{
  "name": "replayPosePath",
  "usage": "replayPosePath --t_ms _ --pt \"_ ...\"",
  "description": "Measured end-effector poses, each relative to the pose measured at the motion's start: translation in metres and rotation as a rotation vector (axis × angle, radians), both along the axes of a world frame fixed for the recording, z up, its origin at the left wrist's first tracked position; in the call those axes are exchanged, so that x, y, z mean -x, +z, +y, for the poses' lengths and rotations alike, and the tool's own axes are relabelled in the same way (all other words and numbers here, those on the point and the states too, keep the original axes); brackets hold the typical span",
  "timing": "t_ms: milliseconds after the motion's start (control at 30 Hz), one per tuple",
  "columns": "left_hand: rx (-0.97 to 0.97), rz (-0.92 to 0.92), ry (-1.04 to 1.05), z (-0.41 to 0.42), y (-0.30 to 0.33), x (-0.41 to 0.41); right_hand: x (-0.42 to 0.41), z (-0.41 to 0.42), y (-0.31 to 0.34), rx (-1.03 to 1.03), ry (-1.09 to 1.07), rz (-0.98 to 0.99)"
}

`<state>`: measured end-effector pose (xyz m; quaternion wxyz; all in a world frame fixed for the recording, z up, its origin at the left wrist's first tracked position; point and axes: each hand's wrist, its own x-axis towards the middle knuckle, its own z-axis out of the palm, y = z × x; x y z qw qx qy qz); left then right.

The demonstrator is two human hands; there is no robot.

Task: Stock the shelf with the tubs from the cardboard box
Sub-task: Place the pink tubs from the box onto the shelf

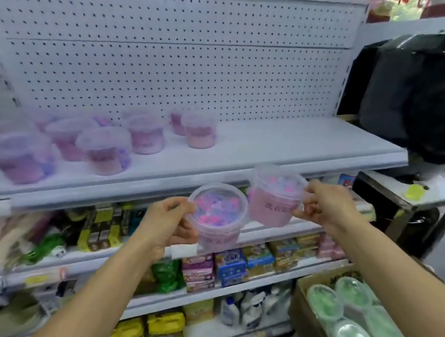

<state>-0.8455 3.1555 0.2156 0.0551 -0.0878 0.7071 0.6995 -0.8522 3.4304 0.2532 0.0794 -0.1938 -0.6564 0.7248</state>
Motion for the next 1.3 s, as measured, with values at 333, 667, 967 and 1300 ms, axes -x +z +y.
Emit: replayPosePath --t_ms 333,667,967,1300 --pt "-0.074 0.053 0.149 -0.113 0.023 0.027 0.084 -0.145 0.045 0.034 0.117 0.085" --pt "-0.077 0.017 0.051 -0.163 0.029 0.061 0.147 -0.216 0.035 -0.038 0.188 0.022" --pt "-0.060 -0.023 -0.069 -0.154 0.031 0.077 0.143 -0.197 0.035 -0.585 0.369 0.039" --pt "0.027 0.096 -0.126 -0.077 0.059 0.079 0.107 -0.129 0.056 -0.729 0.770 0.118"
